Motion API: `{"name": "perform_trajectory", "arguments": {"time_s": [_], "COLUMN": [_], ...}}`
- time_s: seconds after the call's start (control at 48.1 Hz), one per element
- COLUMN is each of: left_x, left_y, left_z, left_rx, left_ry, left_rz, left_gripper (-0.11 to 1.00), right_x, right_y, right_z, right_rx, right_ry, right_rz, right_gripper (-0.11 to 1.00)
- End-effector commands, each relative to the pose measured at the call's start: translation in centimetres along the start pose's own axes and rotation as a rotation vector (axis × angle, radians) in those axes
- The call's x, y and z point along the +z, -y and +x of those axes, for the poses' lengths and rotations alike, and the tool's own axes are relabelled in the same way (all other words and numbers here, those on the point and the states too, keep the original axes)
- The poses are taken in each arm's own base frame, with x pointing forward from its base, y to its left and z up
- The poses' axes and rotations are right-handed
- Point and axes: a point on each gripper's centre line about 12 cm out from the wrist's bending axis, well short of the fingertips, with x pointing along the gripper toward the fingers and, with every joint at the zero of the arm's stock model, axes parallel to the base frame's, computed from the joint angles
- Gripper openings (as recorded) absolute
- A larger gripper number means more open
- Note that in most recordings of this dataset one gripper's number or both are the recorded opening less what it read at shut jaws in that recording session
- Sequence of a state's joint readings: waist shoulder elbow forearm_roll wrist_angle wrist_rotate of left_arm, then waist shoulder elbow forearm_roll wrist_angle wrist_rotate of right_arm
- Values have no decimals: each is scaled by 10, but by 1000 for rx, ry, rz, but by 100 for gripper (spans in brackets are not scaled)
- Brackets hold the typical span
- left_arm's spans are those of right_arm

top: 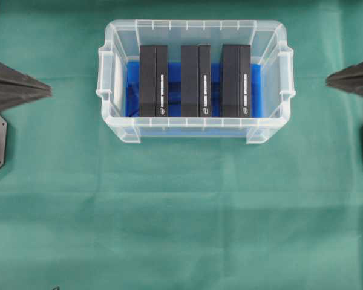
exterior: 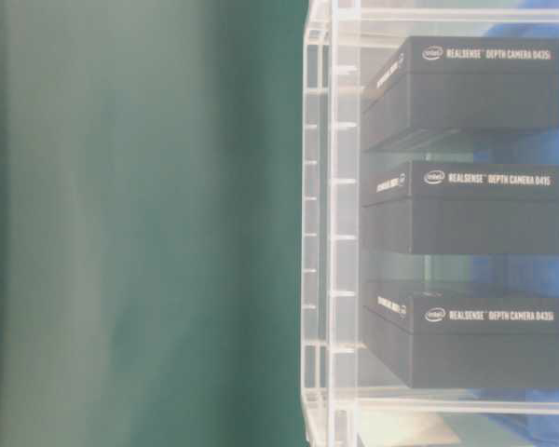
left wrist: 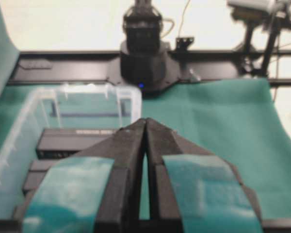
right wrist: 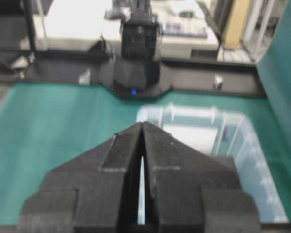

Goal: Take out the box from the case.

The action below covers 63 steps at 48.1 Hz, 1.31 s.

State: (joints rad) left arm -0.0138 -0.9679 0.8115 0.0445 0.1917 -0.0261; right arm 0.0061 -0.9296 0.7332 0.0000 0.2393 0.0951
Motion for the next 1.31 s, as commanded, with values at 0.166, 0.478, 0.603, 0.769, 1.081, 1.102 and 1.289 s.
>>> {"name": "perform_trajectory", "arguments": {"time_s": [0.166,0.478,0.603,0.769,1.081,1.102,1.289], "left_x": [42,39,35,28,13,13,13], "left_y": [-1,-1,-2,-2,6,6,6], "left_z": [1,2,-3,-9,-15,-16,-20], "left_rx": [4,14,41,89,143,142,149], "left_ry": [-60,-194,-345,-598,-1008,-1018,-1026], "left_rz": [0,-123,-195,-261,-275,-275,-282], "left_gripper": [1,1,1,1,1,1,1], "right_x": [29,22,19,11,-12,-13,-15], "right_y": [-3,-1,0,3,5,5,5], "right_z": [6,2,-3,-12,-32,-33,-35], "right_rx": [-2,-32,-68,-149,-309,-311,-319], "right_ry": [-31,-195,-342,-600,-1056,-1074,-1099], "right_rz": [9,89,129,192,285,284,284], "right_gripper": [0,0,0,0,0,0,0]}}
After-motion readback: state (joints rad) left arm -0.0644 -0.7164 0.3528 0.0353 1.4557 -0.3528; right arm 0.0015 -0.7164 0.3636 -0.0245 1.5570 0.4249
